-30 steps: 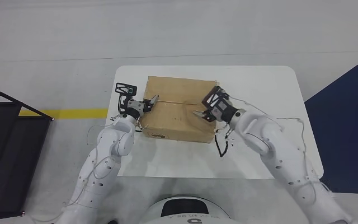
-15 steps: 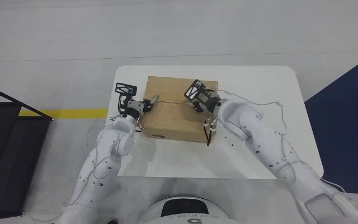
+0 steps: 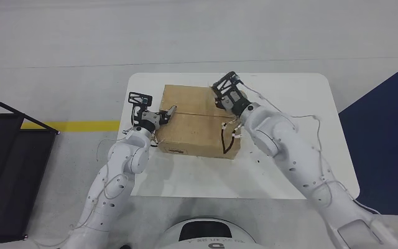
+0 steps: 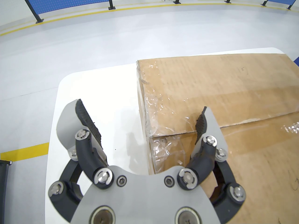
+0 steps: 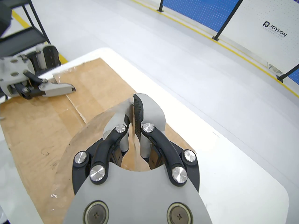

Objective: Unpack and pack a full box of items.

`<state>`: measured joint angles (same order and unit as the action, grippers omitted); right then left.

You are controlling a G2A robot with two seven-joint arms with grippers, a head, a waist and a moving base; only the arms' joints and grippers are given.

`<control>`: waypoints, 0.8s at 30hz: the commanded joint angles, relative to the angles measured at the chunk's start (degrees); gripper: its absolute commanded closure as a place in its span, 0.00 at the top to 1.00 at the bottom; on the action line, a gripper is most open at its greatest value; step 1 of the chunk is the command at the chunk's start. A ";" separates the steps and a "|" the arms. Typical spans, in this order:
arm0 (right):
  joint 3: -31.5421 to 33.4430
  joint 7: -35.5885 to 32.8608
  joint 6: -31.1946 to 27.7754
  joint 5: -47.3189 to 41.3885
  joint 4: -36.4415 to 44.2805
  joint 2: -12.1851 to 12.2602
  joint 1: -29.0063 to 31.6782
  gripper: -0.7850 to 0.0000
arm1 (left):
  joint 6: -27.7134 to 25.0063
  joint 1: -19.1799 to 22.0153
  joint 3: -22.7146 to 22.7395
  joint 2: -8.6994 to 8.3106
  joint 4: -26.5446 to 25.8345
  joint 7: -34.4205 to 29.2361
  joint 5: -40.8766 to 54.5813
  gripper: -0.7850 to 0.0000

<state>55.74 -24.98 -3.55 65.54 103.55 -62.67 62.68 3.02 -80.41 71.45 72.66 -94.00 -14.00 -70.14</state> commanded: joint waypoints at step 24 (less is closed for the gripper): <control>-8.85 -7.04 1.87 -15.63 -1.02 -6.55 -15.61 0.00 | 0.00 0.00 0.00 0.00 0.00 0.00 0.00 1.00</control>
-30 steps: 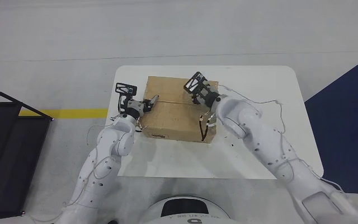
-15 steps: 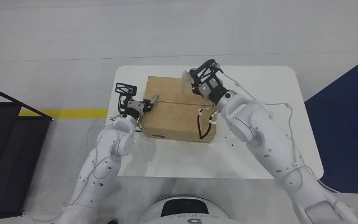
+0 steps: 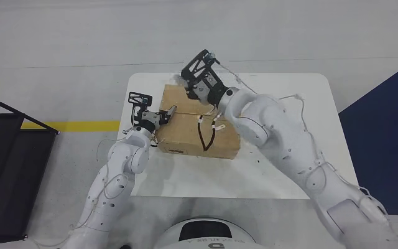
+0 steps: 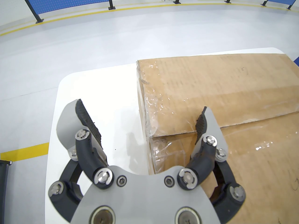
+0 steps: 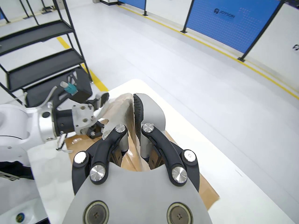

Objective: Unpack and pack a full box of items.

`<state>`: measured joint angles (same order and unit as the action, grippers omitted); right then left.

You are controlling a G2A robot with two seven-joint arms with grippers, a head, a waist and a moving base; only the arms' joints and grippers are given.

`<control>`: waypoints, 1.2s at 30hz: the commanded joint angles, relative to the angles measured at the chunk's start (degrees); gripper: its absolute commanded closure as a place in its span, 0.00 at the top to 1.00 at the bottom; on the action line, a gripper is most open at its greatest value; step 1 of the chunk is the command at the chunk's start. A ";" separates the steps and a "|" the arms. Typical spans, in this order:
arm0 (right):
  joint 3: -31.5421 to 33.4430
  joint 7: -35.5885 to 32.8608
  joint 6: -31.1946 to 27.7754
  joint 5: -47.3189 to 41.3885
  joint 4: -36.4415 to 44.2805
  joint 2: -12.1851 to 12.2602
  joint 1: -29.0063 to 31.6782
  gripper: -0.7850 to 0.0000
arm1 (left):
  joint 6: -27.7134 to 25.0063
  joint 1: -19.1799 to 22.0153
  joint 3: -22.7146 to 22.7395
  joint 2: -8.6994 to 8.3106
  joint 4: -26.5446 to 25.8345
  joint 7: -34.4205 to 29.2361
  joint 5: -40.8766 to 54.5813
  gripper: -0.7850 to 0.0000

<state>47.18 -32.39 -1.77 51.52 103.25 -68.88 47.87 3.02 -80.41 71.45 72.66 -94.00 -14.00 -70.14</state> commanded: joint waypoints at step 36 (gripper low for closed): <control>36.39 -1.65 -22.75 -36.67 -2.91 3.69 27.07 1.00 | 0.00 0.00 0.00 0.00 0.00 0.00 0.00 1.00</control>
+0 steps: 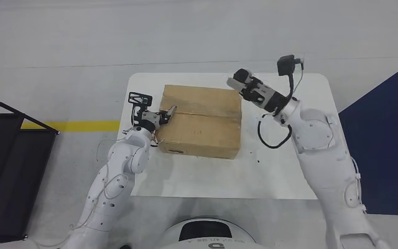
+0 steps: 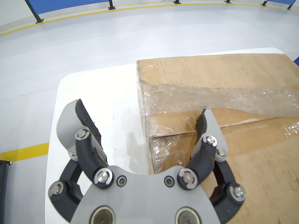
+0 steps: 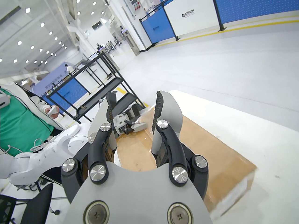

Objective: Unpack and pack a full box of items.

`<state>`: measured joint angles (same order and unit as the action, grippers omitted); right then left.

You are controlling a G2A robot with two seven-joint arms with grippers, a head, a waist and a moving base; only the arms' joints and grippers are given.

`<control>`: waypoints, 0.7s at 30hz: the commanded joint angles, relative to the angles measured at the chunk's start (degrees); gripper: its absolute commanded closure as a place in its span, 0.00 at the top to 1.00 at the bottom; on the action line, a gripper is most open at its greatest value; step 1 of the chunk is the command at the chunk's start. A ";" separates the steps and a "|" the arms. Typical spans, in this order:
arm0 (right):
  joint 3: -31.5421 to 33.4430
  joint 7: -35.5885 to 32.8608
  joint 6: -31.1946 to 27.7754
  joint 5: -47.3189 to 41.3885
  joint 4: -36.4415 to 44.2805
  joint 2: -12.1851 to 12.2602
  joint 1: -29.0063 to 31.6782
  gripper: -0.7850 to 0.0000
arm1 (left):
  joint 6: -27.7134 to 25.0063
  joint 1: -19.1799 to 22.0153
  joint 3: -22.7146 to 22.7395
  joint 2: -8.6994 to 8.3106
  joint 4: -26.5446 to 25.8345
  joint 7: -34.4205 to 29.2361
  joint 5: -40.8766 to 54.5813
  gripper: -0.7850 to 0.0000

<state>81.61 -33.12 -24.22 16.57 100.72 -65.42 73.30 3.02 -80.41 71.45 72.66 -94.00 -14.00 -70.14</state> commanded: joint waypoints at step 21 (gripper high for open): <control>5.90 -16.25 6.68 -24.74 -9.81 1.48 3.20 1.00 | 1.42 -3.92 3.44 -0.24 -5.18 1.21 1.71 1.00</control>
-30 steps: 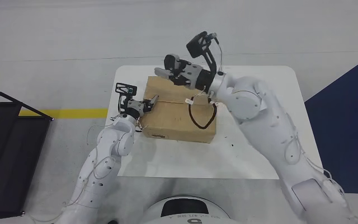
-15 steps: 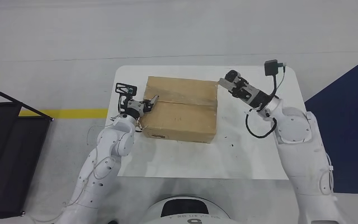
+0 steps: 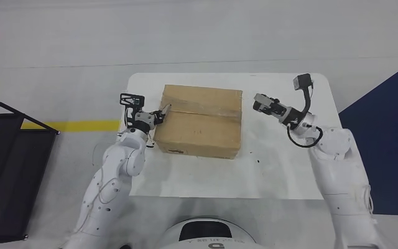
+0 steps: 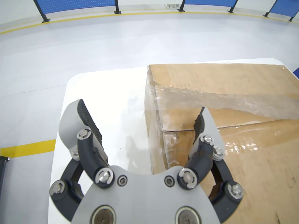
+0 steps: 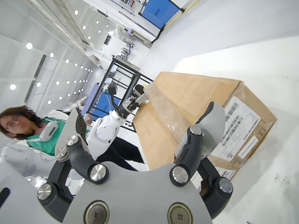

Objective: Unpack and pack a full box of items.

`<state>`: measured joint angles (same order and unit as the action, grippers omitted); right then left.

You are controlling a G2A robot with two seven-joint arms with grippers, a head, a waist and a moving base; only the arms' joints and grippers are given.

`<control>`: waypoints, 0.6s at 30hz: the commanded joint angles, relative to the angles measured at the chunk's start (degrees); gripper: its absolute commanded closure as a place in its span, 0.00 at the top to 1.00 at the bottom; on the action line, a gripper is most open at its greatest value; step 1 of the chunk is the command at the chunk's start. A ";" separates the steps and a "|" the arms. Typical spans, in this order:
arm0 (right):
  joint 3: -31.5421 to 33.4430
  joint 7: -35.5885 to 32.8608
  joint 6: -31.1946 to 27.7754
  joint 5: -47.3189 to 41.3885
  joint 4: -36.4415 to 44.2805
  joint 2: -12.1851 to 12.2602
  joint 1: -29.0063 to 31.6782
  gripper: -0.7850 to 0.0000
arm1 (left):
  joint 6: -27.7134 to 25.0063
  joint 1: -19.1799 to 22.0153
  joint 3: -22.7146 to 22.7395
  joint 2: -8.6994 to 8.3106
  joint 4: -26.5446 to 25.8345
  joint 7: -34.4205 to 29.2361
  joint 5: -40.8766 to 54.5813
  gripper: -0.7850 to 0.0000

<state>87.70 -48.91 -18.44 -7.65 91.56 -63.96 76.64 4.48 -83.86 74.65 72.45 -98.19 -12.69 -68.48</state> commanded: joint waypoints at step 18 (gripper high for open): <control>-8.96 -8.17 10.58 0.27 -5.72 -0.01 -7.22 1.00 | 3.54 -9.47 8.41 -0.62 -13.41 2.89 -1.51 1.00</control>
<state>79.07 -57.15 -7.91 -7.37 86.03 -63.95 69.65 7.91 -92.98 82.32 71.84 -111.88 -9.94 -70.53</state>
